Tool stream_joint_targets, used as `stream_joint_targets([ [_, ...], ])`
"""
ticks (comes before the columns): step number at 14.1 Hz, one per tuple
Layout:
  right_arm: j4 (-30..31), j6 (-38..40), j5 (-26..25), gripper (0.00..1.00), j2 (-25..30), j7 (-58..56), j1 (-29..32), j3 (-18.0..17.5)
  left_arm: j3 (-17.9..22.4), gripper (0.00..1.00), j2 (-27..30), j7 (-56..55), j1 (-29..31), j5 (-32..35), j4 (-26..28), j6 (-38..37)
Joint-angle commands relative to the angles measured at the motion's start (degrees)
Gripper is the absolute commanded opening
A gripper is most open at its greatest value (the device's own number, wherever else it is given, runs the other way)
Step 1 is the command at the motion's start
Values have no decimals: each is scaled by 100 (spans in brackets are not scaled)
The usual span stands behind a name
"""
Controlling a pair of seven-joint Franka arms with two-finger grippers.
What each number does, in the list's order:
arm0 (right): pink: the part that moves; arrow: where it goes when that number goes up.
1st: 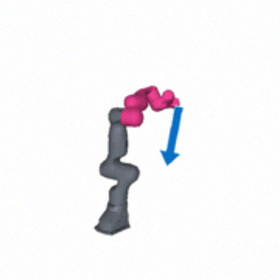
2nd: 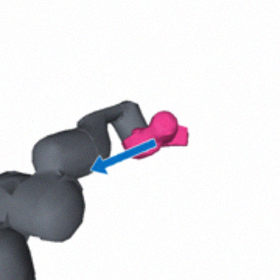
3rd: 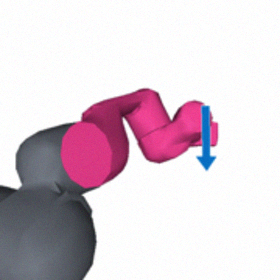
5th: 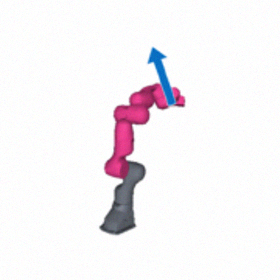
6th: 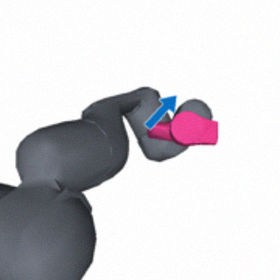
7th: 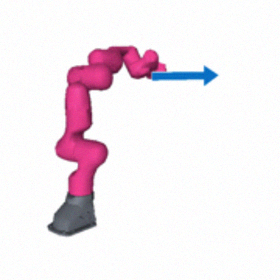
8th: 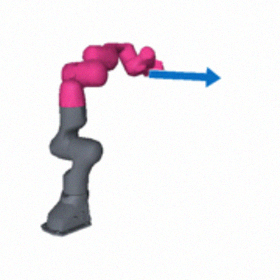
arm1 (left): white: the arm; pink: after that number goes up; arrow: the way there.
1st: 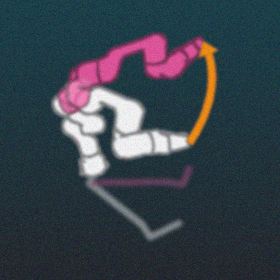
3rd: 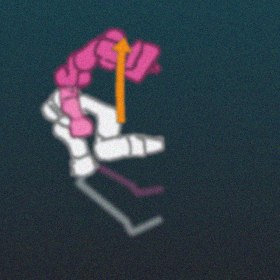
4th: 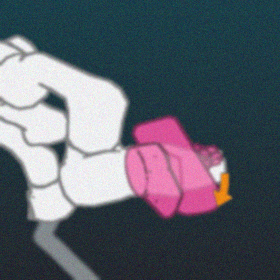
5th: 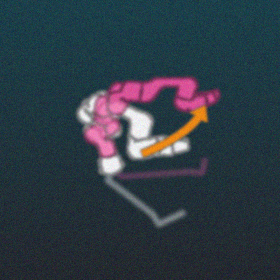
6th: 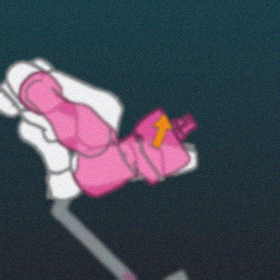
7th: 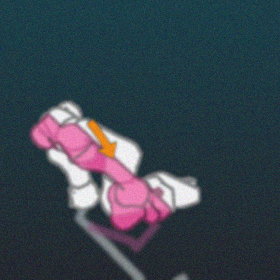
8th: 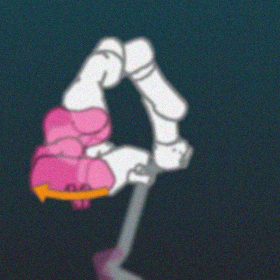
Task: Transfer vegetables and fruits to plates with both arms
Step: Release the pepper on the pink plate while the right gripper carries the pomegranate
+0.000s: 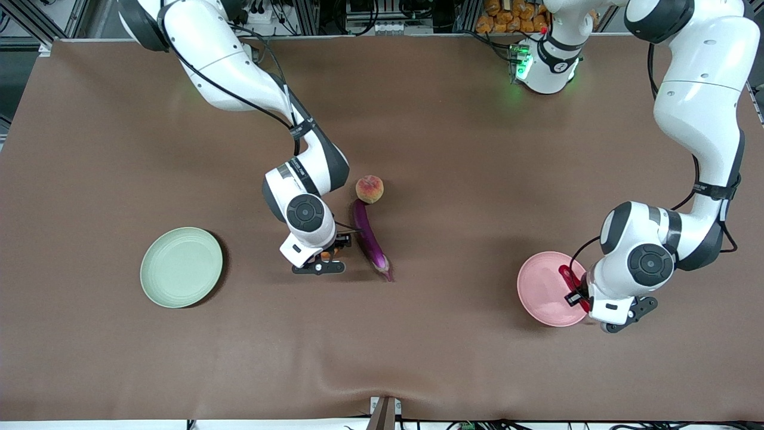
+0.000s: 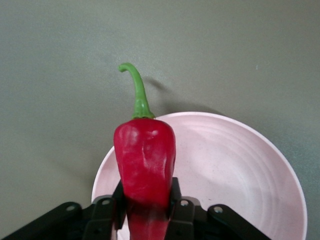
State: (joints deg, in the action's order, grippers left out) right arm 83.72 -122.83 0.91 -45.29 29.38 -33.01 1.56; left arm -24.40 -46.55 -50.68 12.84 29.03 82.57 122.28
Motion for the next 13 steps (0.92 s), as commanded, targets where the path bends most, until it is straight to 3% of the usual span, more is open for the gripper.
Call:
stream_joint_targets([
  [1, -4, 137, -38, 12, 169, 86, 92, 19, 14, 95, 40, -195, -97, -99, -4, -47],
  [3, -31, 408, -38, 2, 397, 50, 312, 19, -73, 100, 84, -240, -123, -116, -4, -82],
  [5, -22, 593, -38, 1, 678, 33, 523, 28, -231, 100, 146, -546, -176, -178, -13, -117],
  [9, 4, 857, -47, 2, 951, -651, 979, 37, -1108, 100, 164, -1826, -246, -178, -39, -390],
  [13, 31, 998, -82, 3, 1101, -1617, 1559, 37, -1173, 100, -3, -3550, -1473, -170, -109, -233],
])
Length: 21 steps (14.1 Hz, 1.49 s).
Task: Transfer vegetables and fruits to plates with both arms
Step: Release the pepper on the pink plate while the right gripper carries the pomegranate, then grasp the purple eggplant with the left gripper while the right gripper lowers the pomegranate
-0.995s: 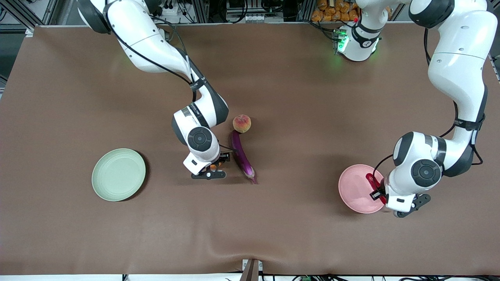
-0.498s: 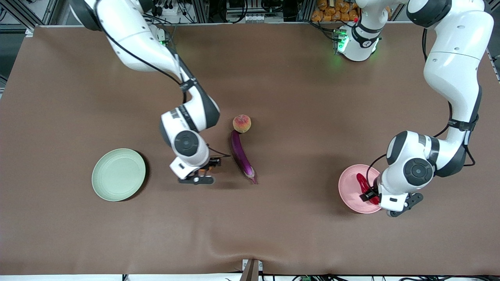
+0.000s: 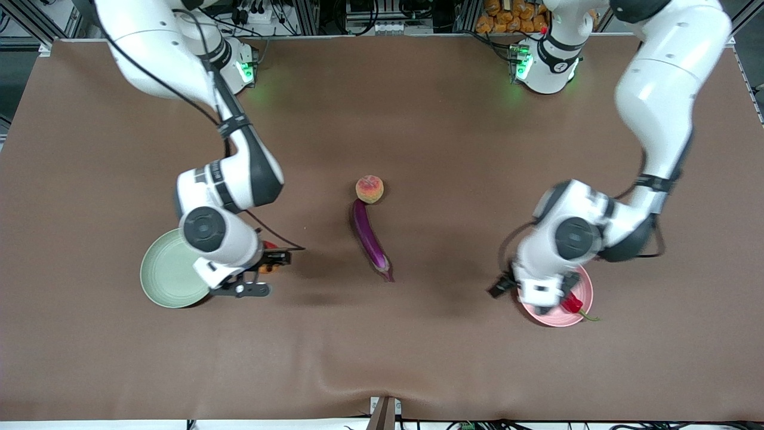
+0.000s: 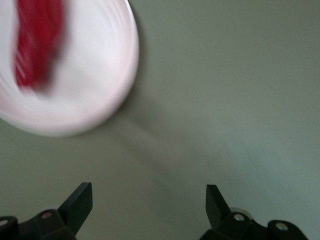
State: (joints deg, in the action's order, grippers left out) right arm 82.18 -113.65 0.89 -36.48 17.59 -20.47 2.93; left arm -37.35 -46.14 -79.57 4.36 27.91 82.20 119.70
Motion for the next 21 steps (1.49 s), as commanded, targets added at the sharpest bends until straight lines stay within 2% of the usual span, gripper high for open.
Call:
stream_joint_targets([
  [1, 184, 97, -81, 3, 221, -685, 507, -99, 253, 100, -96, -978, -908, -75, -143, 279],
  [4, 263, 62, -116, 3, 194, -1327, 973, -99, 587, 100, -315, -1744, -1716, -75, -353, 861],
  [8, 438, -60, -116, 3, 124, -2162, 1641, -99, 1351, 100, -790, -2518, -2938, -84, -1056, 1317],
  [11, 825, -736, -142, 3, 36, -2575, 1992, -99, 1511, 100, -878, -2625, -3178, -84, -1075, 1880],
  [14, 870, -852, -142, 9, -201, -2919, 2231, -99, 1528, 100, -1045, -2634, -3292, -84, -1075, 2267],
  [15, 861, -904, -151, 18, -227, -2928, 2231, -99, 1537, 100, -1115, -2625, -3327, -84, -1075, 2399],
  [16, 861, -974, -160, 40, -271, -2946, 2222, -91, 1555, 100, -1186, -2608, -3380, -84, -1075, 2478],
  [17, 852, -1001, -229, 84, -280, -2972, 2222, -99, 1651, 100, -1221, -2590, -3424, -84, -1075, 2531],
  [18, 835, -1027, -256, 100, -280, -2972, 2222, -99, 1721, 100, -1230, -2581, -3520, -84, -1075, 2567],
  [19, 808, -1036, -256, 100, -280, -2981, 2222, -99, 1818, 97, -1230, -2573, -3582, -84, -1066, 2567],
  [20, 791, -1036, -256, 100, -272, -2981, 2205, -99, 1836, 84, -1230, -2555, -3591, -84, -1049, 2567],
  [21, 773, -1036, -256, 100, -245, -2972, 2170, -99, 1845, 63, -1239, -2537, -3591, -84, -1049, 2567],
])
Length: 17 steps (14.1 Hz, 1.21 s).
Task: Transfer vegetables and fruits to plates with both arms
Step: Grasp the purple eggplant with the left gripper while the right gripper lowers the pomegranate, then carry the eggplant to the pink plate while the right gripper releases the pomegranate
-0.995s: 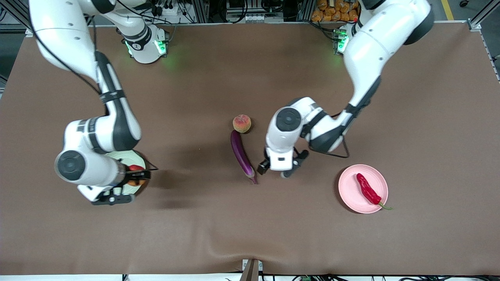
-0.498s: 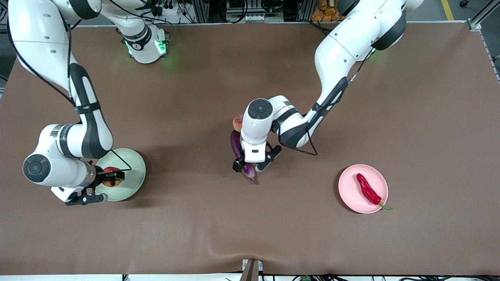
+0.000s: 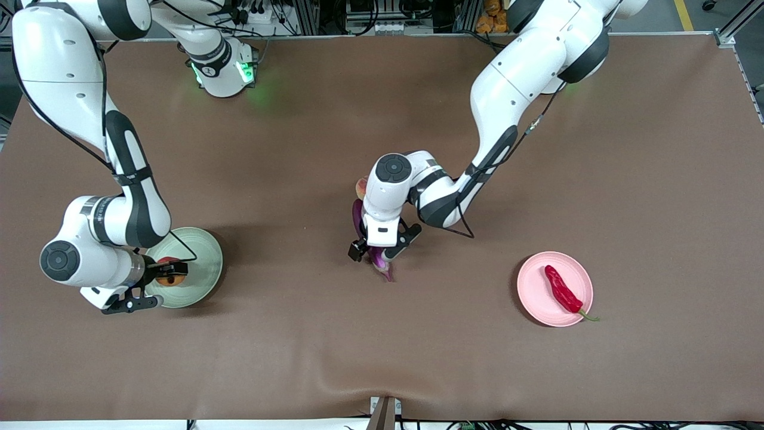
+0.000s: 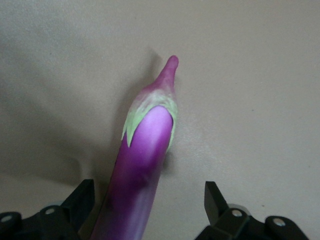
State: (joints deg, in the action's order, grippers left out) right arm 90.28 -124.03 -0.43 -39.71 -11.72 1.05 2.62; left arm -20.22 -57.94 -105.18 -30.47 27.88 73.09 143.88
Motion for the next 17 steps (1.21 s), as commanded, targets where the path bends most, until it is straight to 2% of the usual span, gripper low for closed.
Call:
stream_joint_targets([
  [1, -71, 10, -115, 100, 86, -33, -35, -77, 123, 34, -60, 111, -109, -81, -137, 149],
  [2, -124, 36, -106, 100, 95, -15, -79, -95, 123, 4, -51, 199, -109, -81, -137, 158],
  [3, -168, 63, -80, 100, 104, 2, -131, -104, 123, 0, -51, 217, -100, -81, -137, 158],
  [7, -169, 133, 25, 100, 201, 73, -246, -261, 71, 0, 98, 314, -21, -81, -137, 149],
  [11, -169, 247, 157, 100, 262, 458, -465, -306, -78, 0, 703, 471, 540, -168, -137, 97],
  [14, -160, 362, 157, 100, 297, 968, -720, -306, -385, 0, 1248, 1120, 1242, -344, -119, -332],
  [17, -160, 370, 157, 100, 297, 1320, -905, -306, -1131, 0, 1521, 2227, 2410, -485, -110, -1149],
])
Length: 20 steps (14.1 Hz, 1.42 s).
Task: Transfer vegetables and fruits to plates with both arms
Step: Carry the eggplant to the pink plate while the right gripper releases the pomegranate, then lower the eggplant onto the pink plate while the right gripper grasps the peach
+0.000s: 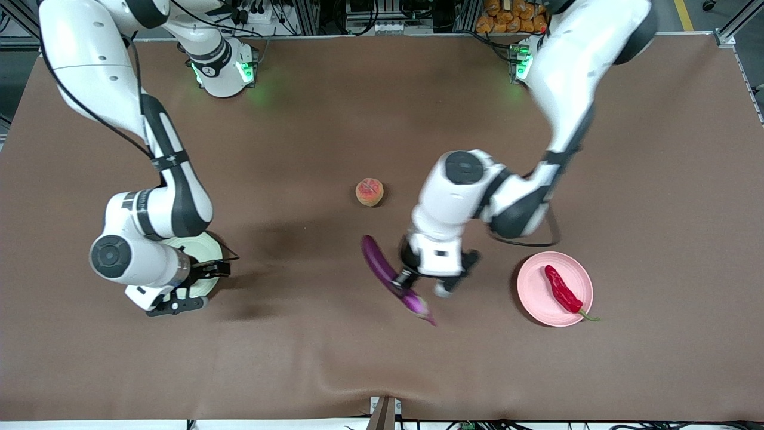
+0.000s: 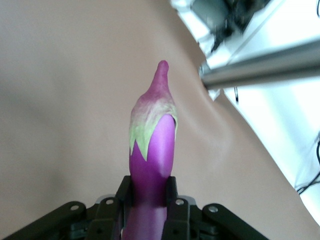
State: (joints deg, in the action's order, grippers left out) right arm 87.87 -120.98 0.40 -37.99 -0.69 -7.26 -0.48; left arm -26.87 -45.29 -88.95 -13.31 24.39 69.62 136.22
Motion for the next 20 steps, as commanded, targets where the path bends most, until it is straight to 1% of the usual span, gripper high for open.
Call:
stream_joint_targets([
  [1, 90, 74, 74, 100, 133, 331, -152, 13, -712, 0, 274, 1095, 1115, -136, 237, -638],
  [2, 116, 74, 74, 100, 177, 489, -240, 13, -871, 0, 266, 1587, 1459, -145, 237, -823],
  [3, 134, 83, 74, 100, 204, 700, -363, 5, -890, 0, 248, 2044, 1715, -137, 245, -956],
  [5, 125, 188, 74, 100, 213, 1052, -696, 4, -855, 0, 187, 3116, 2216, -128, 324, -1071],
  [7, 125, 180, 74, 100, 213, 1158, -1022, 4, -838, 0, -6, 3647, 2586, -84, 324, -1071],
  [8, 108, 162, 74, 100, 213, 1220, -1206, 4, -742, 0, -68, 3840, 2674, -58, 324, -1071],
  [10, 99, 136, 74, 100, 204, 1823, -1610, 4, -470, 0, -191, 4323, 2684, -145, 333, -1063],
  [13, 64, 109, -13, 100, 178, 2966, -2435, 22, -249, 0, -375, 4580, 2693, -154, 377, -1063],
  [14, 64, 92, -22, 100, 143, 3317, -2673, 31, -231, 0, -437, 4597, 2710, -163, 403, -1063],
  [16, 81, -31, 56, 100, 98, 3994, -2964, 22, -231, 0, -603, 4519, 2755, -180, 430, -1028],
  [18, 107, -22, 65, 100, 90, 4968, -3359, 22, -231, 0, -639, 4431, 2737, -434, 439, -992],
  [20, 186, 21, 74, 100, 63, 5787, -3588, 13, -223, 0, -657, 4431, 2711, -514, 456, -992],
])
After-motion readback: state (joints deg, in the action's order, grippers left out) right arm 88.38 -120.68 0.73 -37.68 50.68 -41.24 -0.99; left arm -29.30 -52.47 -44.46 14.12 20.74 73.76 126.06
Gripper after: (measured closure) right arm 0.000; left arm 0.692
